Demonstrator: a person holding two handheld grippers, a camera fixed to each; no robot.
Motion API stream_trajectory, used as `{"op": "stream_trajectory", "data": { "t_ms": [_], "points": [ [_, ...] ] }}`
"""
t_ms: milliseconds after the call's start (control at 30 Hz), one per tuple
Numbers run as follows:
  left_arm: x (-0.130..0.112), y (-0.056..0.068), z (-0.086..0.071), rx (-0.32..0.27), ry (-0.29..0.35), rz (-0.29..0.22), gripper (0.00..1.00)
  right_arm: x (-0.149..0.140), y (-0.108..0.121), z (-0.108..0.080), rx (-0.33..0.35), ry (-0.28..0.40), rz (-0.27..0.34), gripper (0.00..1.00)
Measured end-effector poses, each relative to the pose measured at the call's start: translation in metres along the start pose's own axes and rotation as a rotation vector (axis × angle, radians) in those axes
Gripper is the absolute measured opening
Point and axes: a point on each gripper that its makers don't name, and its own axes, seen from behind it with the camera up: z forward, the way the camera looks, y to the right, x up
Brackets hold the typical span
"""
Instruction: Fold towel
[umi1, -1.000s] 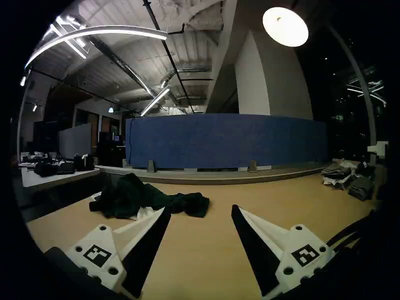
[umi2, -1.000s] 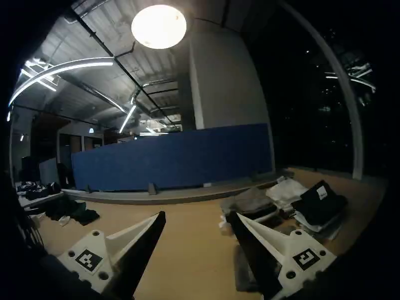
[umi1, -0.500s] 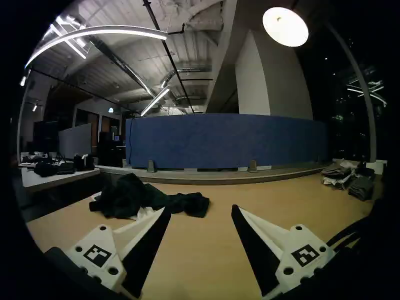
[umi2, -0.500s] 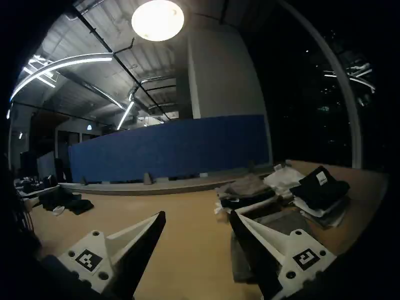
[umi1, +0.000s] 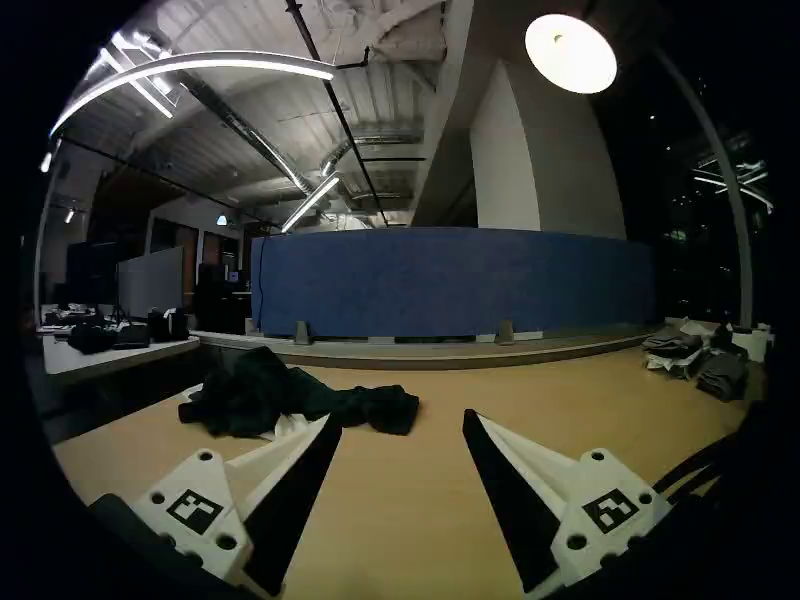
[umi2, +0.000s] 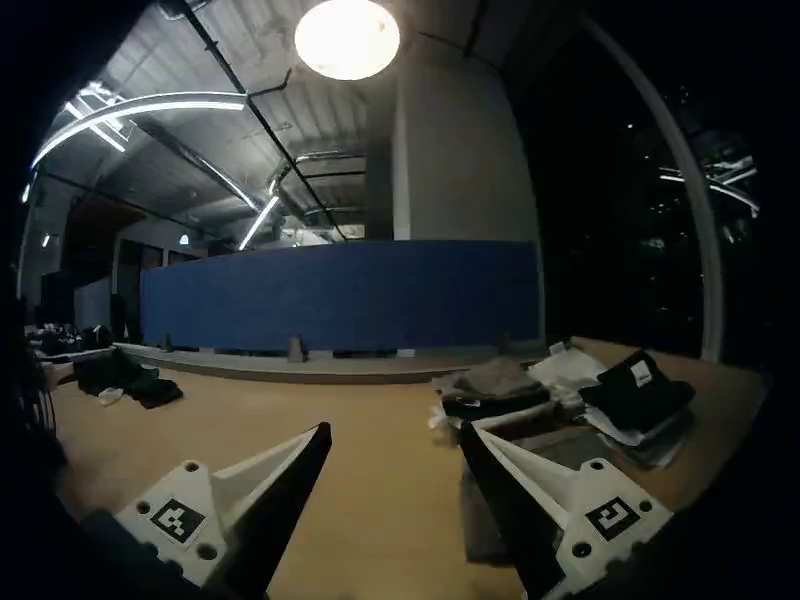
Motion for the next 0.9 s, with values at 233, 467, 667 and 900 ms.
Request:
{"op": "stream_trajectory", "data": {
  "t_ms": [233,467,667,900],
  "points": [
    [-0.0005,-0.0002,0.0000,0.000,0.000,0.000,0.90,0.0004,-0.0036,0.0005,0.000,-0.002,-0.021,1.00],
    [-0.0003,-0.0005,0.0002,0.000,0.000,0.000,0.90,0.0026,-0.0037,0.0003,-0.002,-0.001,-0.023,1.00],
    [0.0002,-0.0005,0.0000,0.000,0.000,0.000,0.90,0.0012,-0.0034,0.0008,-0.002,-0.001,-0.024,1.00],
    [-0.0002,-0.0006,0.0002,0.000,0.000,0.000,0.90,0.0002,-0.0032,0.0004,-0.002,-0.001,-0.022,1.00]
  ]
}}
